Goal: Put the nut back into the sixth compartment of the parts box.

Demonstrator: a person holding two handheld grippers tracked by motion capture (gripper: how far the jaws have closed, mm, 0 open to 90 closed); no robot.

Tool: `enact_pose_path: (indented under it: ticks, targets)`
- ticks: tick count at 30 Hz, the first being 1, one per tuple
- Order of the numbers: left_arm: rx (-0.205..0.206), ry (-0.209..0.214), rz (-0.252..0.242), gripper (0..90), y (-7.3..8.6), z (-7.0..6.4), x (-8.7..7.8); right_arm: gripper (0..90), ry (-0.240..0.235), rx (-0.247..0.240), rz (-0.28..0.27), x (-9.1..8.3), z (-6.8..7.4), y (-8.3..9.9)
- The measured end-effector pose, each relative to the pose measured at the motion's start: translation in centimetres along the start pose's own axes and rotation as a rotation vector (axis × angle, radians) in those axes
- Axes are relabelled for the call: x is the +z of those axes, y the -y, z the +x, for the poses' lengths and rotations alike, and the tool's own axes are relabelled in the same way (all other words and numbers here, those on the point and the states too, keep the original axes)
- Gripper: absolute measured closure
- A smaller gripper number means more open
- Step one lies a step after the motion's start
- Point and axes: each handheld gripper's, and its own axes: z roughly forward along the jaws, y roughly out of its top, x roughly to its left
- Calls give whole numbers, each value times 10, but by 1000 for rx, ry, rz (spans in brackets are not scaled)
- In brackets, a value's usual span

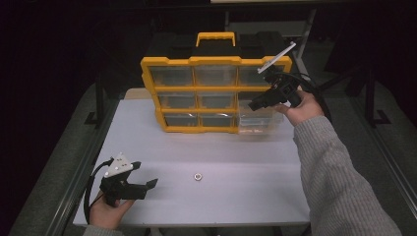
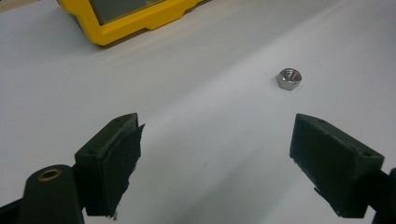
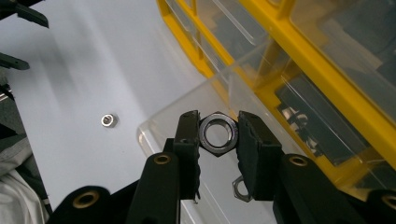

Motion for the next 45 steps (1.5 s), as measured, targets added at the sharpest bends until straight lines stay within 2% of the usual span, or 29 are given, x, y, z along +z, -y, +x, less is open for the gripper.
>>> enact_pose_path:
  ticks: [1, 9, 22, 25, 34, 41, 45]
  targets:
    - [-9, 3, 0, 160, 0, -1, 0, 688, -1, 1, 1, 2, -2, 1]
    - [0, 3, 10, 160, 0, 0, 0, 688, 2, 14, 19, 16, -9, 10]
    - [-7, 3, 4, 160, 0, -1, 1, 683, -3, 18, 41, 34, -12, 20]
    - [-9, 3, 3, 160, 0, -1, 1, 656, -6, 22, 37, 35, -13, 21]
    - [-4, 3, 3, 160, 0, -1, 1, 655, -13, 24, -1, 20, -9, 18]
    - [-12, 3, -6, 160, 0, -2, 1, 639, -24, -8, -16, 5, 7, 10]
    - [-8, 1, -10, 160, 0, -1, 2, 630, -37, -45, -34, 0, 19, 5]
